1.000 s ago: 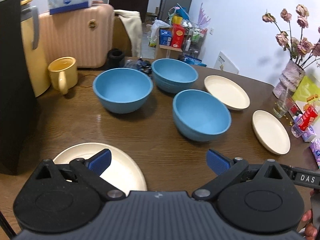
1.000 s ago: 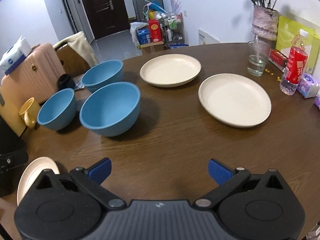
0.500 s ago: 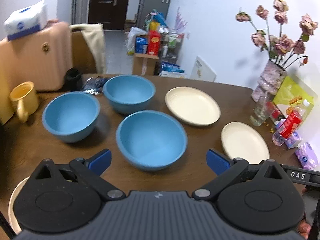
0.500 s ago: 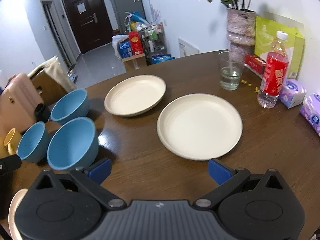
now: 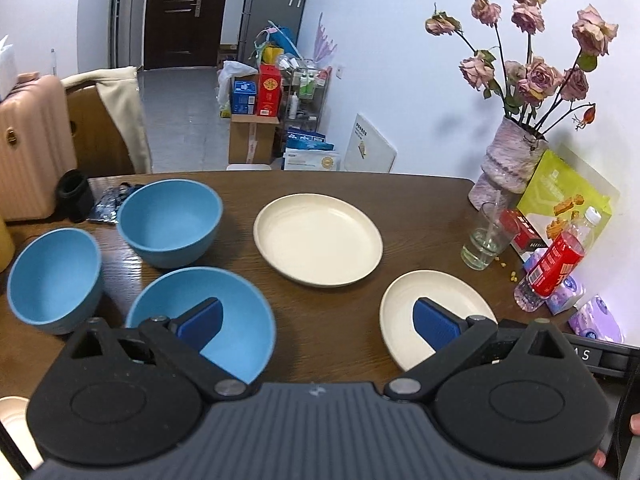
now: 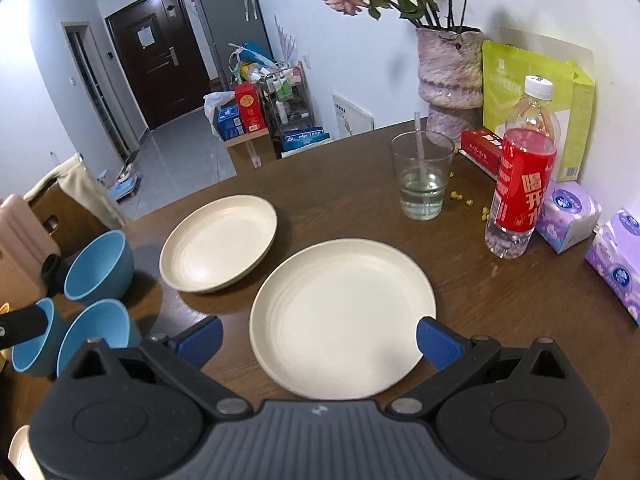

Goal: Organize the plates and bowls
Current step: 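Move the left tool toward a plate by the water glass while the right tool follows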

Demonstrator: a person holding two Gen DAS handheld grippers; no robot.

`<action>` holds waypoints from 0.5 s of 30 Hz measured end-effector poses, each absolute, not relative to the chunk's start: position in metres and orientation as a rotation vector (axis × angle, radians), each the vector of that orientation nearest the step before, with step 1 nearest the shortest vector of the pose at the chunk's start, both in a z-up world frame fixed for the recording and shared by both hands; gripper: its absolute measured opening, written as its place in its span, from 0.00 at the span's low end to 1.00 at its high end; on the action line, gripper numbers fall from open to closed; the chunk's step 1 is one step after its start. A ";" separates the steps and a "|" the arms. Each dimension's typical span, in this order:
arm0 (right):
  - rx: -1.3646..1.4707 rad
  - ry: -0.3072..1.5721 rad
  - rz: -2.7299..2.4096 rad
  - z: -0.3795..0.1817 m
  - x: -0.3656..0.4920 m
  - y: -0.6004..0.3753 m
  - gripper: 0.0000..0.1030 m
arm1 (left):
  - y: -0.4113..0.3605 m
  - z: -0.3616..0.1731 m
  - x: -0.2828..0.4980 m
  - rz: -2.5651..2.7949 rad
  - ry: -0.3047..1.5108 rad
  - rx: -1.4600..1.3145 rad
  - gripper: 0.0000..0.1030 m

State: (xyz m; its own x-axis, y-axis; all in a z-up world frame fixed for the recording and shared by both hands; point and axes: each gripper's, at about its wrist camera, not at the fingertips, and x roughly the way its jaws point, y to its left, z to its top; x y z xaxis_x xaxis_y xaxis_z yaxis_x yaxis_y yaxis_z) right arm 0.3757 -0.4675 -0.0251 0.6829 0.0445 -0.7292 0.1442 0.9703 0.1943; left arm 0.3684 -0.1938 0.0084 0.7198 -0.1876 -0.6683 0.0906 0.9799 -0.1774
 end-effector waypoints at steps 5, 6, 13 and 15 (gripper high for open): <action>0.257 0.820 -0.066 -0.029 0.390 -0.489 1.00 | -0.221 0.003 0.386 -0.159 0.781 -0.125 1.00; 0.260 0.820 -0.067 -0.030 0.393 -0.493 1.00 | -0.226 0.002 0.389 -0.161 0.789 -0.125 1.00; 0.306 0.808 -0.076 -0.038 0.401 -0.526 1.00 | -0.260 -0.011 0.411 -0.182 0.852 -0.120 1.00; 0.321 0.811 -0.078 -0.042 0.405 -0.535 1.00 | -0.269 -0.015 0.418 -0.182 0.871 -0.115 1.00</action>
